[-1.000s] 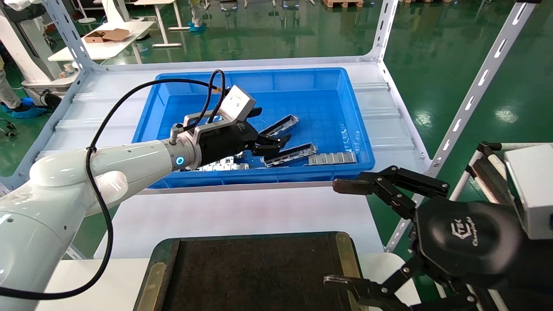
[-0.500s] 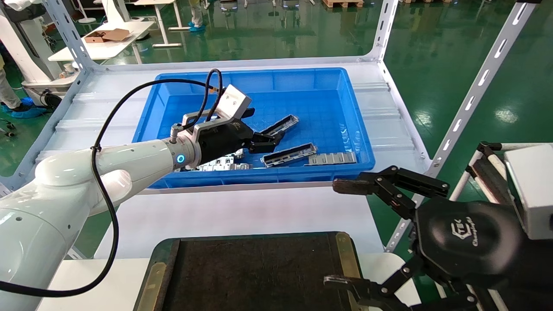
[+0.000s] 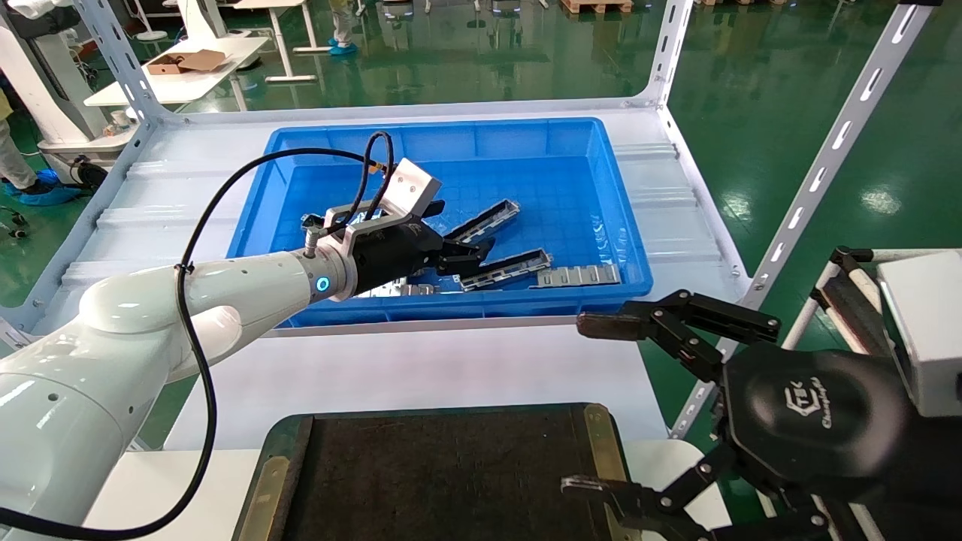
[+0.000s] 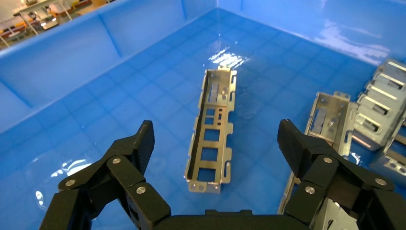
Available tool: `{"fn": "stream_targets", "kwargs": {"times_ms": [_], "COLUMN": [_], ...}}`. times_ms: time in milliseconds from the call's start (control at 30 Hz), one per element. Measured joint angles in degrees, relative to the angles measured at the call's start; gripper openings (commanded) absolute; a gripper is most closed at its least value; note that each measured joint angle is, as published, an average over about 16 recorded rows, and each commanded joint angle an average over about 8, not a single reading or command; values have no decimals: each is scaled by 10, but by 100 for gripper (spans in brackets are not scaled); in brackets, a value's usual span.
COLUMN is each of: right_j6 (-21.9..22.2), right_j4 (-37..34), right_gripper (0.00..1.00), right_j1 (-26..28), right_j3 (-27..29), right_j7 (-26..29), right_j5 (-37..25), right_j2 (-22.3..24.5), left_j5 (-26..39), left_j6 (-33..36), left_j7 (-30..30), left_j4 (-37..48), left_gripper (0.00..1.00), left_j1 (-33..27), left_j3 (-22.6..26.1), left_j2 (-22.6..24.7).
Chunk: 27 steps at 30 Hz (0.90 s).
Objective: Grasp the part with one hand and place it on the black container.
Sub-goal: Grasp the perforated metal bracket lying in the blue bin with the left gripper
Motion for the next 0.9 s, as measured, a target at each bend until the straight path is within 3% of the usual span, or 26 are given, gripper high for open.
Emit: {"fn": "stream_targets", "kwargs": {"times_ms": [900], "right_j6": [0], "right_j4": [0], "right_gripper": [0], "right_j1": [0], "right_j3": [0], "right_j7": [0], "right_j5": [0], "right_j2": [0], "left_j5": [-72], "left_j6": [-51], "left_j7": [-20], "left_j4": [-13], "left_gripper": [0], "left_j1": [8], "left_j3": [90], "left_j2": [-3]}}
